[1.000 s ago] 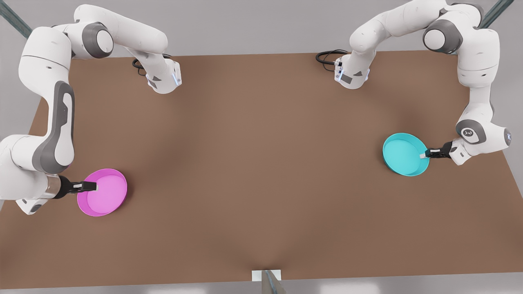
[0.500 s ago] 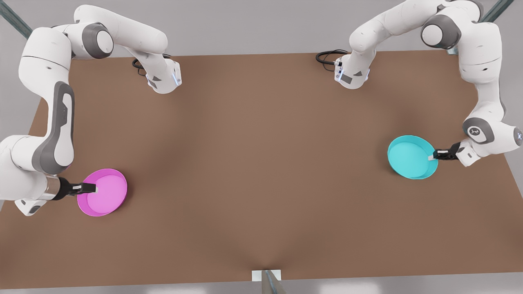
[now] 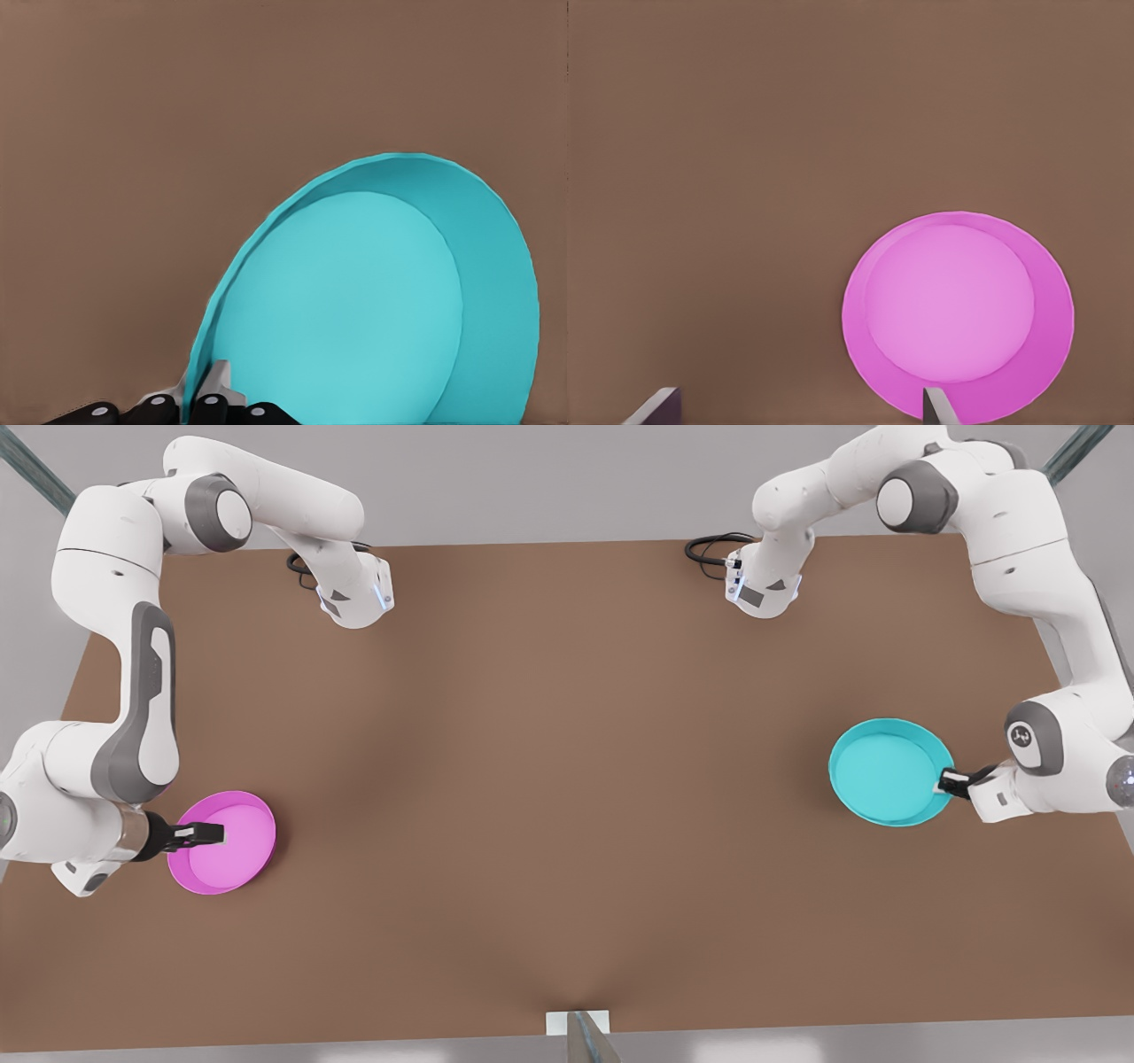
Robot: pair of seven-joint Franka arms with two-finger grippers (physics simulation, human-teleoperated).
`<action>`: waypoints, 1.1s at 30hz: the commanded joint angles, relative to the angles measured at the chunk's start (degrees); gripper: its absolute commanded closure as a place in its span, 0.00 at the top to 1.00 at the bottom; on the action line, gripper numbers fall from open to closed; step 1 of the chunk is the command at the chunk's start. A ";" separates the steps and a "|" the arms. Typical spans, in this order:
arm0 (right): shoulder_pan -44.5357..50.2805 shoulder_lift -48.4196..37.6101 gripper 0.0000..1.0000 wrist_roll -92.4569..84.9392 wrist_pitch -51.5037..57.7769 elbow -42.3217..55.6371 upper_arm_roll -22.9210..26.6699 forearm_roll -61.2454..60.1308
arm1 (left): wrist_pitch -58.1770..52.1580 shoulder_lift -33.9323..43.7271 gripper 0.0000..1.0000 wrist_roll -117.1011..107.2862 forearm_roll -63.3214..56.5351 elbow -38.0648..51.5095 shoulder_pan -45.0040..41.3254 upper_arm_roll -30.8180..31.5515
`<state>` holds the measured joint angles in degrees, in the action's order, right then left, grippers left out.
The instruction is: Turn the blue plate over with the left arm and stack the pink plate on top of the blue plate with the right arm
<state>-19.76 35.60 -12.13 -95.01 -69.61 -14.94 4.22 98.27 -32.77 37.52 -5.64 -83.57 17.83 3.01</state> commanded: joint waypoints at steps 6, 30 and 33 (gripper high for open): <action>0.07 -0.01 1.00 0.00 0.00 0.00 0.00 0.00 | -15.73 -0.01 0.21 -23.27 -21.78 7.46 -14.66 -0.11; 0.95 -0.01 1.00 0.00 0.00 -0.09 0.00 0.17 | -41.84 -12.22 0.21 -89.73 -55.98 7.81 -64.06 -0.20; 0.86 -0.01 1.00 0.00 0.00 -0.09 0.00 0.09 | -43.95 -14.51 0.21 -92.98 -58.26 7.81 -65.38 -0.11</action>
<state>-18.81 35.60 -12.13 -95.01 -69.70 -14.94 4.31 53.98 -47.82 -55.69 -63.30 -75.75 -48.92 2.86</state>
